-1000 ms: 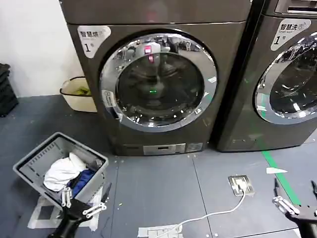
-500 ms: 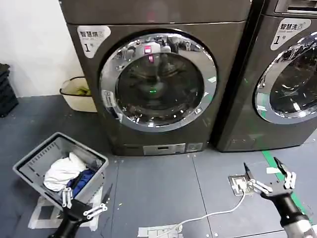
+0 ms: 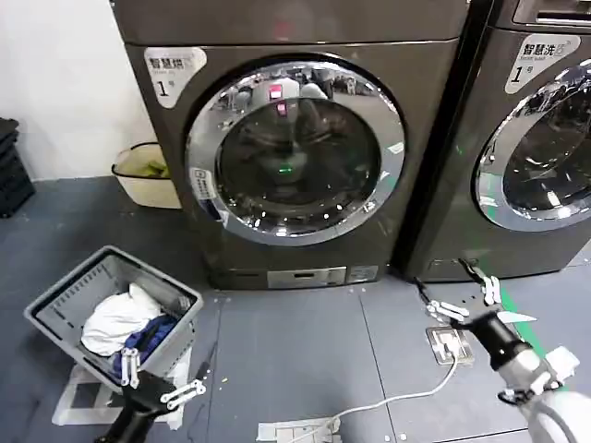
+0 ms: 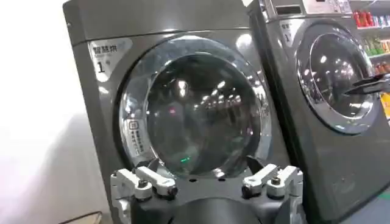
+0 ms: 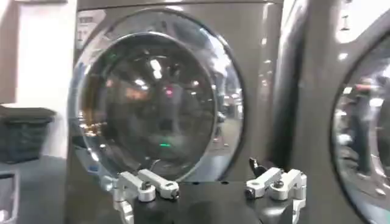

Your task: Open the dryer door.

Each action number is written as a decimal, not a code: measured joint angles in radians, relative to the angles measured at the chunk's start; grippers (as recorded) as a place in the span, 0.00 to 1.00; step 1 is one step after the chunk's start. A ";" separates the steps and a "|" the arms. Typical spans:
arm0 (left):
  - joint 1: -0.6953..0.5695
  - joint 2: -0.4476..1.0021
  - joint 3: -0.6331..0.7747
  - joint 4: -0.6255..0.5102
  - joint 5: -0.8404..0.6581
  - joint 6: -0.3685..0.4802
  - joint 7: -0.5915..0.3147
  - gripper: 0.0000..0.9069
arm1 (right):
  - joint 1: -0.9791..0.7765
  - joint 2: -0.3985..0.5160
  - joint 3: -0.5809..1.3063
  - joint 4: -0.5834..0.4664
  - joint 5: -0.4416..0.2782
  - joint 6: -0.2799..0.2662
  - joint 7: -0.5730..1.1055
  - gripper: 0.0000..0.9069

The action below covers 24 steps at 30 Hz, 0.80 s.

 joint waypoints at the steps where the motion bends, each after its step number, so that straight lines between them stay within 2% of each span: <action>1: 0.001 -0.001 0.000 0.000 0.000 -0.002 0.000 1.00 | 0.025 -0.013 -0.021 -0.010 0.011 -0.001 0.000 1.00; 10: -0.001 -0.008 0.002 -0.001 0.011 -0.004 0.003 1.00 | 0.264 -0.067 -0.232 -0.091 0.063 -0.016 -0.009 1.00; 24: -0.004 -0.029 0.004 -0.011 0.022 -0.005 0.008 1.00 | 0.641 -0.023 -0.556 -0.223 0.123 -0.042 -0.043 1.00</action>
